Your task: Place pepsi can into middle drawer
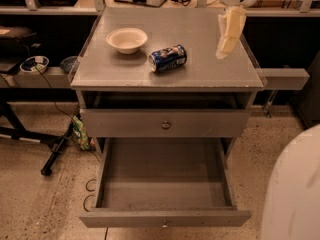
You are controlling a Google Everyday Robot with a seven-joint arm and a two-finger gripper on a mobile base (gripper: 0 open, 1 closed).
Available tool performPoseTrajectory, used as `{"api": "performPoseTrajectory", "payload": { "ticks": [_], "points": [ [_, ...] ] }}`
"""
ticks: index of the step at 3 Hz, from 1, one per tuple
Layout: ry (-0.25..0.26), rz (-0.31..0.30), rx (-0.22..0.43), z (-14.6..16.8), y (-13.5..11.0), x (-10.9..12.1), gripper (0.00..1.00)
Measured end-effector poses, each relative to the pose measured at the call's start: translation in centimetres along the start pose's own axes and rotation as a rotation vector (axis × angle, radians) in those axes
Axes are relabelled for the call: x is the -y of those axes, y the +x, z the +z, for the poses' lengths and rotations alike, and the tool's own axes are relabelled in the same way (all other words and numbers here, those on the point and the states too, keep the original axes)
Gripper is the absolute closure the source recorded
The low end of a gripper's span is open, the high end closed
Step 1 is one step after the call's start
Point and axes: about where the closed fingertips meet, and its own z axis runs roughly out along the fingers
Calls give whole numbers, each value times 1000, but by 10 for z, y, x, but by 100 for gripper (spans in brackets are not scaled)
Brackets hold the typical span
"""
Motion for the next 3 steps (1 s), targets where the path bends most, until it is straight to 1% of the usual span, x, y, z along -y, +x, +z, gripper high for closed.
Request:
{"api": "performPoseTrajectory", "payload": {
  "ticks": [1, 2, 3],
  "points": [
    [35, -2, 10, 4, 2, 14, 0],
    [78, -18, 31, 12, 5, 36, 0],
    [82, -26, 42, 27, 4, 56, 0]
  ]
}}
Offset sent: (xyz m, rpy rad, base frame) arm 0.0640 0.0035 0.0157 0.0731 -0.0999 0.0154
